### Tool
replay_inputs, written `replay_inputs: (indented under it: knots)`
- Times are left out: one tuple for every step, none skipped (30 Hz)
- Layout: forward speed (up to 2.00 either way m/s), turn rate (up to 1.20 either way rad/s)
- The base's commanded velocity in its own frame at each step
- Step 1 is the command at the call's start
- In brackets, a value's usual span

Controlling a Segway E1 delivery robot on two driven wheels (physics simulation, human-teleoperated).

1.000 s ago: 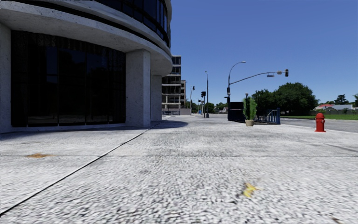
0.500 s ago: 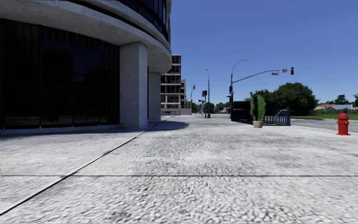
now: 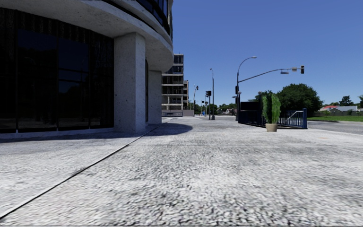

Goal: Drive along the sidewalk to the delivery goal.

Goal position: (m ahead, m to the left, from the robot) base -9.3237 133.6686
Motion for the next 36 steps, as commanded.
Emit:
replay_inputs:
  knots:
    - [2.0,0.0]
    - [2.0,0.0]
    - [2.0,0.0]
    - [2.0,0.0]
    - [2.0,0.0]
    - [2.0,0.0]
    - [2.0,0.0]
    - [2.0,0.0]
    - [2.0,0.0]
    - [2.0,0.0]
    - [2.0,0.0]
    - [2.0,0.0]
    - [2.0,0.0]
    - [2.0,0.0]
    - [2.0,0.0]
    - [2.0,0.0]
    - [2.0,0.0]
    - [2.0,0.0]
    - [2.0,0.0]
    - [2.0,0.0]
    - [2.0,0.0]
    - [2.0,0.0]
    - [2.0,0.0]
    - [2.0,0.0]
    - [2.0,0.0]
    - [2.0,0.0]
    - [2.0,0.0]
    - [2.0,0.0]
    - [2.0,0.0]
    - [2.0,0.0]
    - [2.0,0.0]
    - [2.0,0.0]
    - [2.0,0.0]
    - [2.0,0.0]
    - [2.0,0.0]
    - [2.0,0.0]
